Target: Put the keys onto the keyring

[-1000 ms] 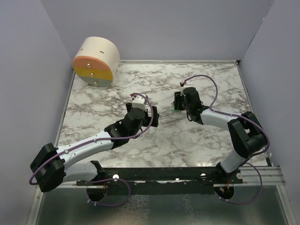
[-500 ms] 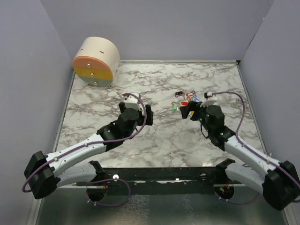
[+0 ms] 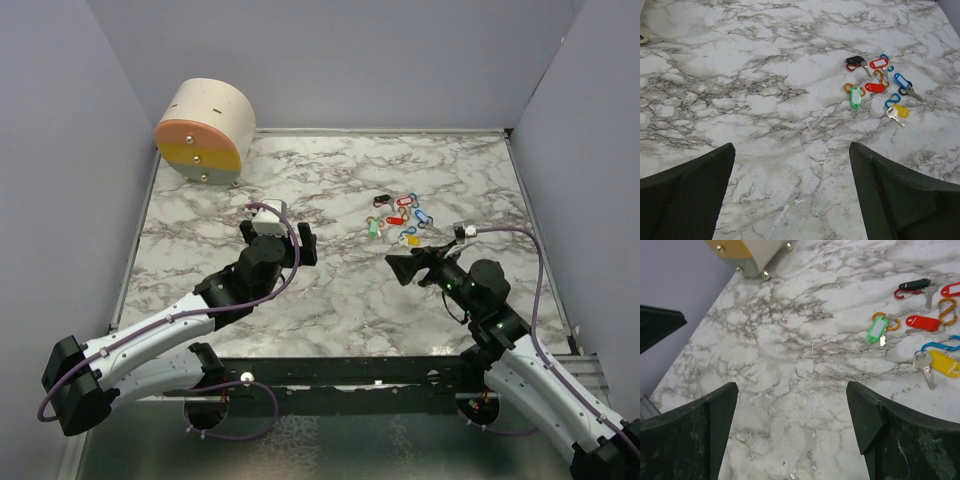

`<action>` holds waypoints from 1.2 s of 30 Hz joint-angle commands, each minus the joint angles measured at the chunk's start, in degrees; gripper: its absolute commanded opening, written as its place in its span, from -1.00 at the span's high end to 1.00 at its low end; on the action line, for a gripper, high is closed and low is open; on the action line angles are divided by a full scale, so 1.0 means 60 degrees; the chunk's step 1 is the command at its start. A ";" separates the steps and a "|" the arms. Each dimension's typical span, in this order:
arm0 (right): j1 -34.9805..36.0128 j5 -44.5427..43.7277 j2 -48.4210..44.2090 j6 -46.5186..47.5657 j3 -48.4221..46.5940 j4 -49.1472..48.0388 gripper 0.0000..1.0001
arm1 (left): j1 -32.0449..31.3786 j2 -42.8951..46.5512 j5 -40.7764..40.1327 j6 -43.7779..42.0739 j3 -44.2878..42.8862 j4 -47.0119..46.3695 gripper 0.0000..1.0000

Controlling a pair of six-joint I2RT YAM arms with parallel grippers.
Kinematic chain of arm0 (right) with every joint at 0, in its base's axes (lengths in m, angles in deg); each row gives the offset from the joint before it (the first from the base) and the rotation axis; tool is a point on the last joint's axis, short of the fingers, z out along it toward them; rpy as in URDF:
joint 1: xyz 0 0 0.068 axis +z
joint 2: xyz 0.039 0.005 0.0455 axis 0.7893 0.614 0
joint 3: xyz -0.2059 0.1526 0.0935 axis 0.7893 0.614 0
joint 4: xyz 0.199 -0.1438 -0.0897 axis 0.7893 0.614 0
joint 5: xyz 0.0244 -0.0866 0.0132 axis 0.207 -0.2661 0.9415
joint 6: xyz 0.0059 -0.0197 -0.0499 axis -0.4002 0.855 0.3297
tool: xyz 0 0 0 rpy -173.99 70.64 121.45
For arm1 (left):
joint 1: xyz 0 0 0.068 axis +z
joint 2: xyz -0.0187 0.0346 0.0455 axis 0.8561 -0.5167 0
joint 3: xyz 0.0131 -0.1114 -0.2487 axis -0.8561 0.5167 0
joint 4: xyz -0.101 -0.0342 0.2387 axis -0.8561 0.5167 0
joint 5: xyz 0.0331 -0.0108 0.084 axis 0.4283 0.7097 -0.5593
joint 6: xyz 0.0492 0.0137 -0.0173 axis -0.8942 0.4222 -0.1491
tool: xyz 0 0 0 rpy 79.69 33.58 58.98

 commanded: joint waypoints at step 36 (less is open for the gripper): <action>0.1936 0.0428 0.2546 0.0308 0.0878 0.0025 -0.99 | 0.0000 0.0213 -0.1235 0.0449 0.0487 0.0302 -0.98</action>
